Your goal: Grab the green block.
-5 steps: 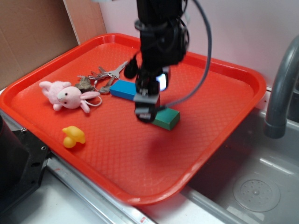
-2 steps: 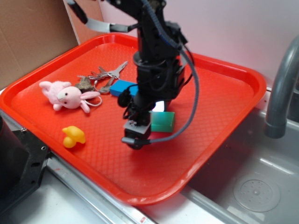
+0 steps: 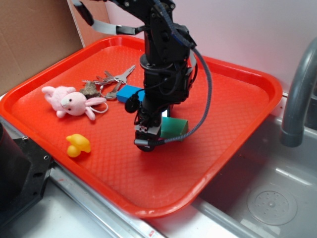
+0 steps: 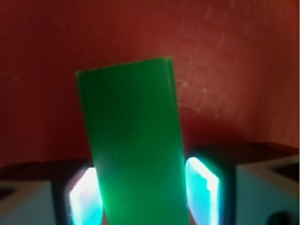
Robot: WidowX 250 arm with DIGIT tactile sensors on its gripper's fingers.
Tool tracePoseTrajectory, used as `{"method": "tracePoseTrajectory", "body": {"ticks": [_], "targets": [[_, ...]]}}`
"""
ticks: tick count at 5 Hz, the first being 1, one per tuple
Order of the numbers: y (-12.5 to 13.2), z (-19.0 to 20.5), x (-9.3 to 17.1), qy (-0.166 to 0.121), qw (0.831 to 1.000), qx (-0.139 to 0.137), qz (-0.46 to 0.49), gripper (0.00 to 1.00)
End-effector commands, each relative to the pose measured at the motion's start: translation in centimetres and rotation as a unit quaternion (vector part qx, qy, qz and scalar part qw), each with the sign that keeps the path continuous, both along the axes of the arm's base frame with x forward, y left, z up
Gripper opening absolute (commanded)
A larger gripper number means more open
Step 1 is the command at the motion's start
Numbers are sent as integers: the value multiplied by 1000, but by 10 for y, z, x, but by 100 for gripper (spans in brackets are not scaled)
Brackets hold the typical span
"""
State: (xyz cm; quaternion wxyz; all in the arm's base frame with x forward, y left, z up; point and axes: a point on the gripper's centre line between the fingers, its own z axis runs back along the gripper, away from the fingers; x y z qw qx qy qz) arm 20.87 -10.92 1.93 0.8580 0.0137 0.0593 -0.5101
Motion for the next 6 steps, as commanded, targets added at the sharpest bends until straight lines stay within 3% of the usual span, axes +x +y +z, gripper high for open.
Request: {"method": "tracePoseTrajectory", "body": {"ticks": [1,2,3,4,5,6], "targets": [[17,58,-12,-60,993,-6,104,0],[46,105,-18,-89,967,-74,228,0],[67,152,-36,-70,923,-131,355,0],[72,202,-39,-73,902,-122,408,0],[77,224,-33,-49,883,-85,459,0],[74,227,-33,-67,878,-49,472,0]]}}
